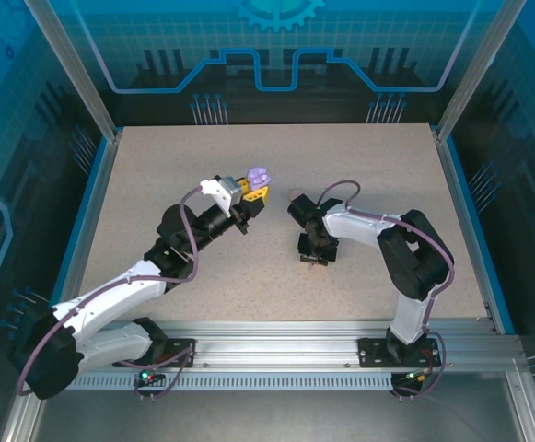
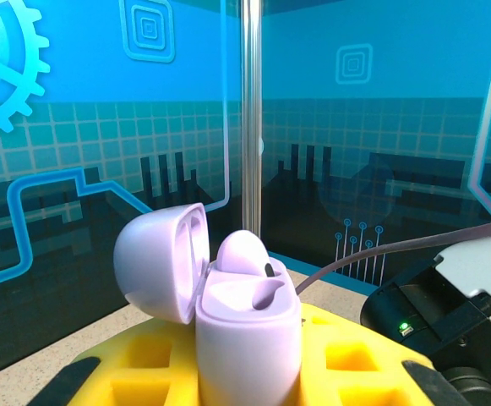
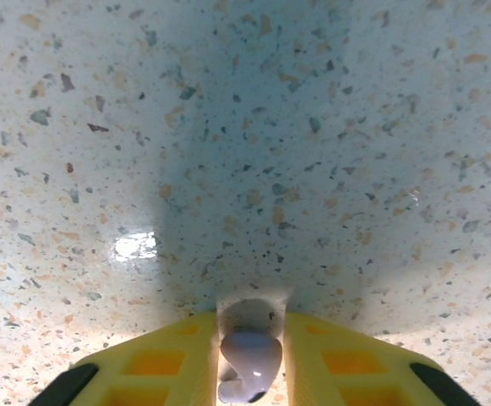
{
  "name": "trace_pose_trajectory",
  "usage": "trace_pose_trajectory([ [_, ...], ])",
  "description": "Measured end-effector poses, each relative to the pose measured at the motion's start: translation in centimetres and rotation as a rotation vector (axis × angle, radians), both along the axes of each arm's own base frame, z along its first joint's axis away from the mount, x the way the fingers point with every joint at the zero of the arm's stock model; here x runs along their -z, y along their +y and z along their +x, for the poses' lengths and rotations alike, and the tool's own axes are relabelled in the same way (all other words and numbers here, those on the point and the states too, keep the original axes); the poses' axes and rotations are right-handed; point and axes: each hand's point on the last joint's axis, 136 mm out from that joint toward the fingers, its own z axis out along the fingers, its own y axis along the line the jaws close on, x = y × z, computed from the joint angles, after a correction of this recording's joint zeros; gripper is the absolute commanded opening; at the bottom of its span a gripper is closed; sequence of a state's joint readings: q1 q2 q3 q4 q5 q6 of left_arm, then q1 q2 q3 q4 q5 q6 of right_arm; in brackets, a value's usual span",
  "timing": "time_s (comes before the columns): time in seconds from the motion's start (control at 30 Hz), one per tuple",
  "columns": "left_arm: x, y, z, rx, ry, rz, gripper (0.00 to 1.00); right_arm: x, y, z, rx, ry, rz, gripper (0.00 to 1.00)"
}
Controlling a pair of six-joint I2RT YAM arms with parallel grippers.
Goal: Insert the wireless bluetooth earbuds into the charging case
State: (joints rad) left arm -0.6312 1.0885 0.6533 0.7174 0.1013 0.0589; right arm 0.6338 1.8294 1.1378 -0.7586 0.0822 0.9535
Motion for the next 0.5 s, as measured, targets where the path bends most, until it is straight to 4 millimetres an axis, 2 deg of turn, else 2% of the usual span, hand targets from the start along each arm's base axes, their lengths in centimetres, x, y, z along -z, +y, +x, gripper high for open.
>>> trace_pose_trajectory([
  [0.17, -0.14, 0.02, -0.02, 0.0, -0.005, -0.003, 0.0, -0.03, 0.08, -0.02, 0.014, 0.002, 0.004, 0.16],
  [0.5, -0.05, -0.02, 0.03, 0.0, -0.003, -0.002, 0.0, -0.52, 0.21, 0.04, 0.002, -0.022, 0.021, 0.13],
])
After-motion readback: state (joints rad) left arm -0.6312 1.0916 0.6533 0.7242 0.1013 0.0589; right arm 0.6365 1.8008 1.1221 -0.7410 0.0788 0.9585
